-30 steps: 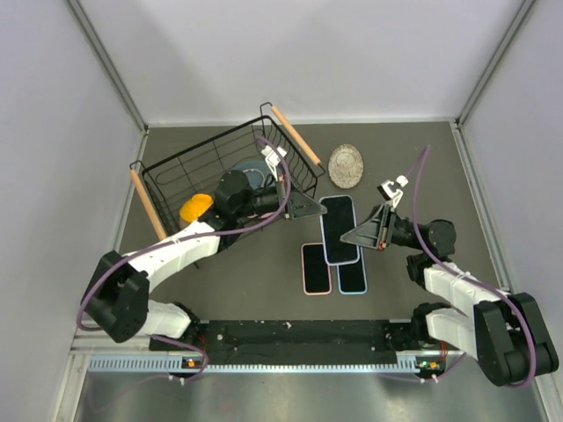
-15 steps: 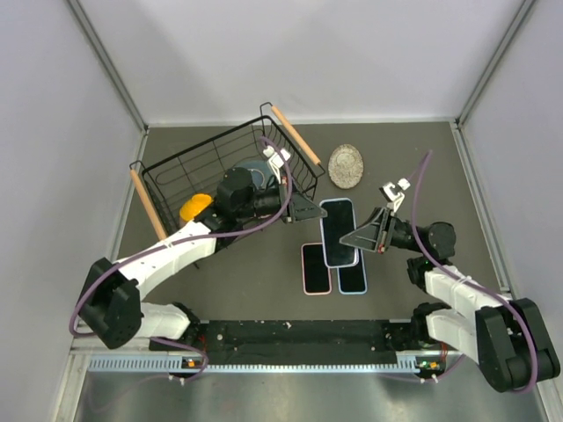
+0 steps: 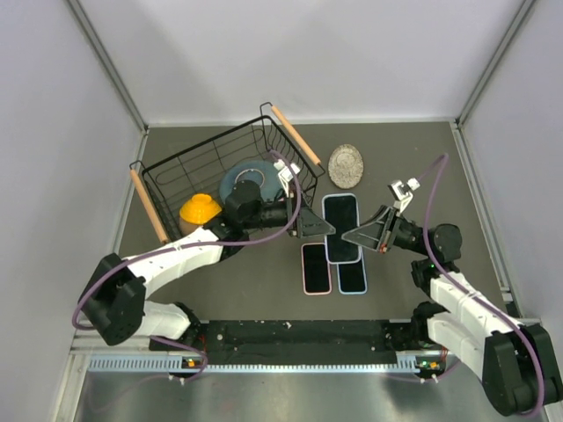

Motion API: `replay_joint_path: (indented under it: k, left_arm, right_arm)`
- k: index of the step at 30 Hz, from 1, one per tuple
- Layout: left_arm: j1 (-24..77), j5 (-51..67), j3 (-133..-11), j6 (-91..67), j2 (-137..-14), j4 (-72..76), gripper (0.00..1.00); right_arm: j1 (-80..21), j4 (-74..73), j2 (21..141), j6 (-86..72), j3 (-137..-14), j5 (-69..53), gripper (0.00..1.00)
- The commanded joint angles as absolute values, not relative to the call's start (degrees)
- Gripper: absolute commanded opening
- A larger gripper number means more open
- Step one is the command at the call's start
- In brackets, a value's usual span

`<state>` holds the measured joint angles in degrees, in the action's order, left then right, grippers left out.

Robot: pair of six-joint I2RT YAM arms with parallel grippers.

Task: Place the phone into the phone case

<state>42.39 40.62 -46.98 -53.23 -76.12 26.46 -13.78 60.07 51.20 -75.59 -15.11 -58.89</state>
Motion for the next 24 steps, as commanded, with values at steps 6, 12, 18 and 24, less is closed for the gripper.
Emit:
replay_joint_path:
  k: [6,12,18,24]
  left_arm:
    - [44.4,41.9,-46.3,-53.9,-77.5,35.3,0.28]
    - [44.4,45.6,-46.7,-51.4,-77.3,34.4,0.0]
    - [44.4,51.8,-47.7,-48.3,-78.0,30.2,0.0]
    - [44.4,54.2,-48.6,-44.0,-77.1,24.4,0.0]
  right_arm:
    - [-14.4,56.7,47.0,-72.6,-18.2,-56.5,0.22]
    - [-14.4,46.2,43.9,-68.5,-20.7,-54.9,0.46]
    - [-14.4,46.1,44.4,-70.9,-23.3,-53.3,0.63]
    - [-14.3,43.7,45.5,-70.0,-25.5,-51.8,0.53]
